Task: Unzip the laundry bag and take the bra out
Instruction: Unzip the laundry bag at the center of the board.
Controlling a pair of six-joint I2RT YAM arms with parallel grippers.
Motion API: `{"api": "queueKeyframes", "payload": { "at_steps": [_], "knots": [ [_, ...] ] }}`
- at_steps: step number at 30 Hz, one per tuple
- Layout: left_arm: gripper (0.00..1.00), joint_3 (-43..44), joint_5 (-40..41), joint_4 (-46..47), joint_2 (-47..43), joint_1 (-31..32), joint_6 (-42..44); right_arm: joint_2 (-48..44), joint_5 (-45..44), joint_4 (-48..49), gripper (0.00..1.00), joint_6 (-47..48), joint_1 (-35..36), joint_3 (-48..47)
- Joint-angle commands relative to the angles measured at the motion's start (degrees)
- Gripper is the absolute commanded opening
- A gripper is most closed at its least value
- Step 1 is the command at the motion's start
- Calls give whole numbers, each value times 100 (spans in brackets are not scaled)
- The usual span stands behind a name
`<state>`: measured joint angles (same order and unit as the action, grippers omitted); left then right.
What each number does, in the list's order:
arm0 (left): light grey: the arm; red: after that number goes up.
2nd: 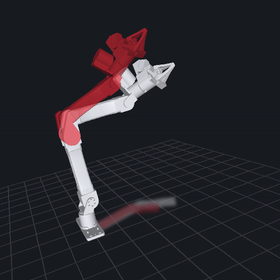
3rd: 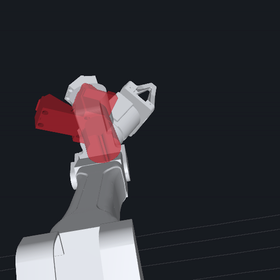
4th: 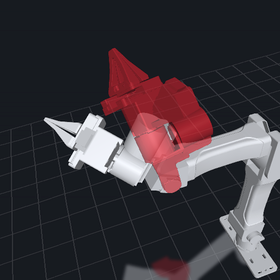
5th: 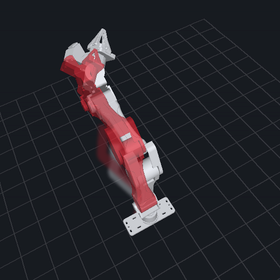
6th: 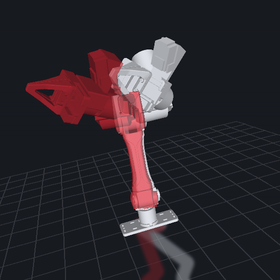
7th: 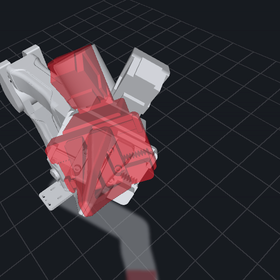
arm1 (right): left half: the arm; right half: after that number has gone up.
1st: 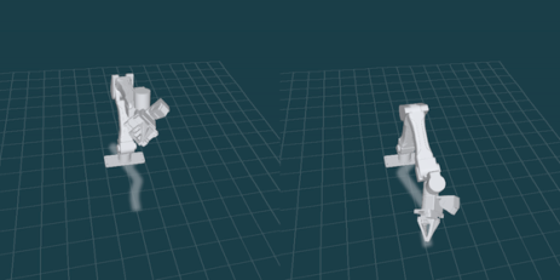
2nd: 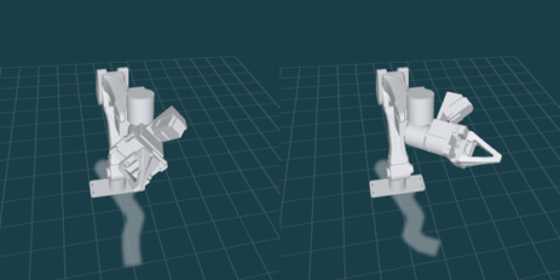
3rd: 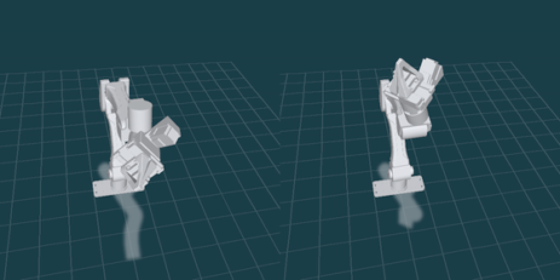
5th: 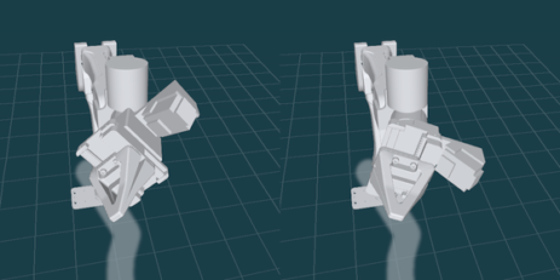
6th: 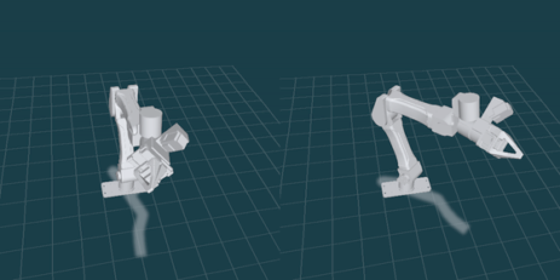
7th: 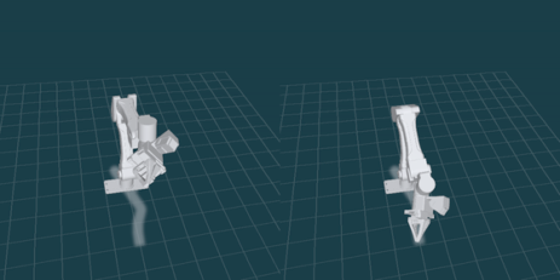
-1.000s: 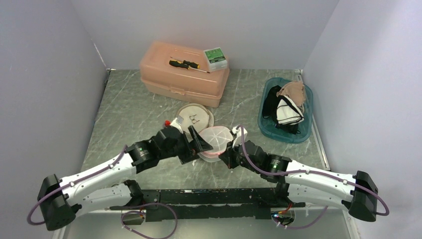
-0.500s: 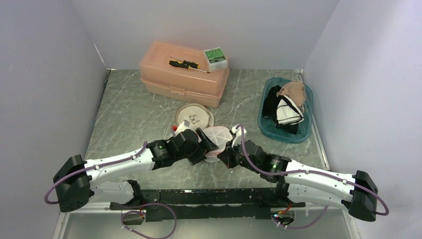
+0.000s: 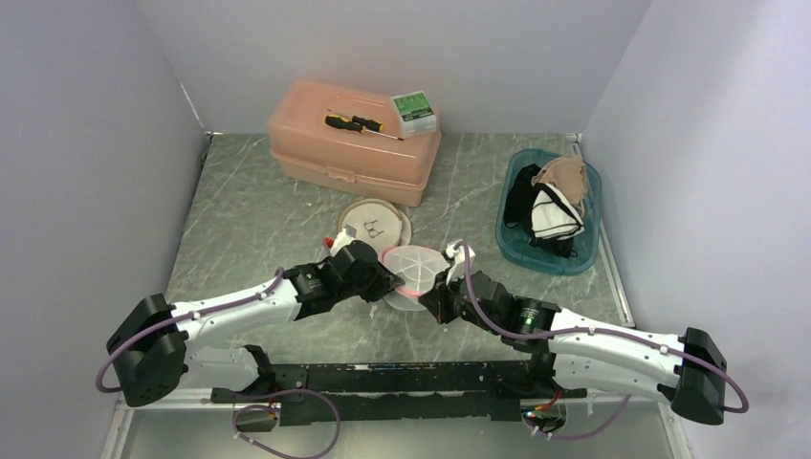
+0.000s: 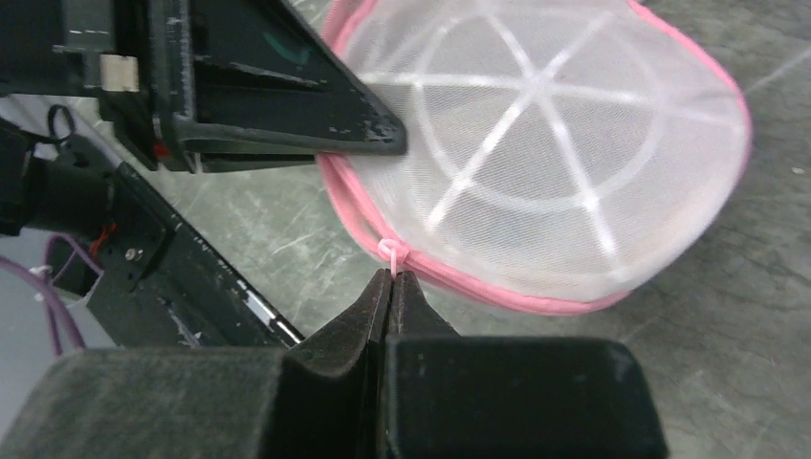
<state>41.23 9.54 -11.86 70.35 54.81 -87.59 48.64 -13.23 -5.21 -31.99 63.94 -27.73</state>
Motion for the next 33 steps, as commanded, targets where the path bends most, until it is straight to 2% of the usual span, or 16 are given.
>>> {"api": "queueKeyframes", "payload": {
  "at_steps": [1, 2, 7, 12, 16, 21, 23, 24, 27, 28, 31, 33],
  "knots": [
    [6, -33, -69, -9, -99, -150, 176, -83, -731, -312, 0, -188, 21, -84],
    [3, -48, -97, -8, -137, -192, 207, -91, -849, -380, 0, -230, 7, -76],
    [3, -134, -319, 24, -299, -353, 393, -203, -1237, -725, 0, -550, -270, 30],
    [3, -199, -866, 451, -345, -556, 928, -574, -1030, -671, 0, -443, -577, 139],
    [3, -101, -1996, 1114, -216, -994, 1749, -1009, -691, -551, 0, 13, -522, -20],
    [6, 758, -3488, 880, 292, -1607, 3069, -1317, -696, -687, 0, 187, -243, -331],
    [16, 986, -3769, 758, 603, -1730, 3473, -1276, -669, -645, 0, 147, -82, -343],
    [26, 1031, -3835, 766, 738, -1782, 3580, -1221, -690, -597, 0, 108, 18, -313],
    [69, 783, -4031, 1208, 961, -1927, 3335, -959, -800, -488, 0, -38, 226, -189],
    [78, 623, -4028, 1416, 955, -1947, 3182, -903, -820, -443, 0, -85, 246, -108],
    [92, 231, -3831, 1591, 671, -1949, 2804, -779, -869, -307, 0, -212, 261, 75],
    [94, 116, -3672, 1429, 356, -1943, 2656, -730, -909, -273, 0, -252, 257, 144]
  ]
}}
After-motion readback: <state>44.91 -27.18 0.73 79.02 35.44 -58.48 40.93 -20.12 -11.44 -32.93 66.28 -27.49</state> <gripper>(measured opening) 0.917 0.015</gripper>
